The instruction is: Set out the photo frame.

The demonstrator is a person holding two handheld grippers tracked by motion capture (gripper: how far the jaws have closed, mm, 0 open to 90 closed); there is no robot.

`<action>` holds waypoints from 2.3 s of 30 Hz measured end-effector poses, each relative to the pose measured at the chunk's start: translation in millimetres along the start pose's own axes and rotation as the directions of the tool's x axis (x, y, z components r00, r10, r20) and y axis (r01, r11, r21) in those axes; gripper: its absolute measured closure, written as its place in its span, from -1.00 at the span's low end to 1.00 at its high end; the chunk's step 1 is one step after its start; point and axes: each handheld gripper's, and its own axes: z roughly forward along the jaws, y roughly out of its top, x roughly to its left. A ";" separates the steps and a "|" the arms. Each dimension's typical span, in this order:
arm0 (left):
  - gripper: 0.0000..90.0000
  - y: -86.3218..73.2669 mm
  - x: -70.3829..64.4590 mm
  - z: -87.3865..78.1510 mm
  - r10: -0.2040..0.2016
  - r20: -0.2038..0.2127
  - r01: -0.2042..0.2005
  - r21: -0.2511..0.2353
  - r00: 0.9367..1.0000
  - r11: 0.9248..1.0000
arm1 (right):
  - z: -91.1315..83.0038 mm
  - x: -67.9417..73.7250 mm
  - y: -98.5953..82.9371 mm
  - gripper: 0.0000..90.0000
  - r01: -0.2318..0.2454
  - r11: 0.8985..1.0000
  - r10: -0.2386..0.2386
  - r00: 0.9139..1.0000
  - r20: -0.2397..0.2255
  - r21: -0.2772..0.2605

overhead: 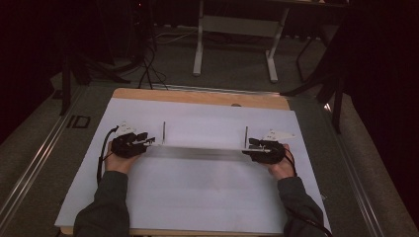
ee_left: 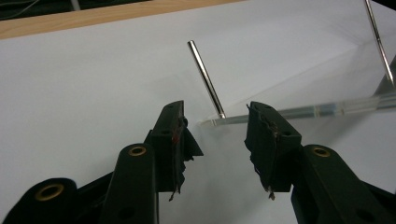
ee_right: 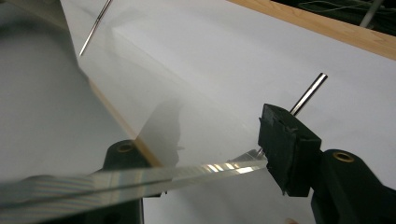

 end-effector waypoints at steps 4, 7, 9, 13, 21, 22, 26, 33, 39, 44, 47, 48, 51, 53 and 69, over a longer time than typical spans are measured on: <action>0.28 -1.3 -0.8 -0.7 0.014 0.008 -0.014 -0.003 1.000 1.000 | 0.3 -2.2 2.3 0.02 -0.013 1.000 0.013 1.000 -0.007 0.004; 0.28 -1.8 -2.0 -0.2 0.026 0.020 -0.026 -0.004 0.999 1.000 | 0.4 -2.9 3.5 0.02 -0.015 1.000 0.015 1.000 -0.010 0.010; 0.28 -2.0 -2.5 0.7 0.032 0.018 -0.032 0.002 0.999 0.999 | 0.6 -3.2 4.0 0.02 -0.022 1.000 0.022 1.000 -0.013 0.010; 0.28 -4.1 -3.2 0.7 0.043 0.022 -0.043 0.008 0.999 0.999 | 0.7 -3.8 5.0 0.02 -0.025 1.000 0.025 1.000 -0.014 0.016; 0.25 -5.3 -12.8 1.3 0.116 0.072 -0.115 -0.024 0.991 0.993 | 1.0 -5.5 7.0 0.01 -0.032 0.999 0.033 0.999 -0.020 0.024; 0.25 -4.0 -14.4 1.8 0.123 0.074 -0.121 -0.030 0.990 0.992 | 1.1 -5.8 7.2 0.01 -0.034 0.999 0.034 0.999 -0.021 0.026; 0.24 1.7 -19.0 4.0 0.150 0.075 -0.146 -0.051 0.986 0.988 | 1.3 -6.6 7.8 0.00 -0.036 0.999 0.037 0.999 -0.023 0.028; 0.19 8.0 -24.2 8.7 0.176 0.085 -0.170 -0.073 0.981 0.983 | 2.1 -9.5 8.9 -0.01 -0.048 0.998 0.049 0.998 -0.036 0.031; 0.15 13.0 -27.0 12.6 0.186 0.093 -0.179 -0.076 0.978 0.981 | 2.6 -12.2 10.7 -0.01 -0.064 0.997 0.066 0.997 -0.047 0.038; 0.15 13.8 -25.0 13.8 0.159 0.103 -0.150 -0.087 0.982 0.985 | 3.4 -14.5 12.2 -0.02 -0.081 0.996 0.083 0.995 -0.052 0.036; 0.15 14.1 -24.2 14.0 0.156 0.106 -0.147 -0.086 0.982 0.985 | 3.6 -14.9 12.9 -0.04 -0.087 0.995 0.089 0.995 -0.053 0.040; 0.15 14.2 -24.0 14.0 0.156 0.108 -0.148 -0.085 0.982 0.985 | 3.8 -15.1 12.8 -0.06 -0.090 0.995 0.092 0.995 -0.050 0.039; 0.15 14.7 -23.6 14.4 0.151 0.108 -0.142 -0.085 0.983 0.986 | 5.2 -16.6 11.5 -0.11 -0.096 0.994 0.097 0.995 -0.028 0.047; 0.14 15.3 -23.1 14.8 0.142 0.108 -0.133 -0.086 0.984 0.987 | 6.3 -18.2 9.7 -0.14 -0.098 0.994 0.099 0.995 -0.016 0.045; 0.17 21.5 -20.3 19.5 0.108 0.086 -0.099 -0.099 0.990 0.990 | 1.6 -7.3 9.7 0.09 0.002 0.997 0.004 0.997 0.075 -0.074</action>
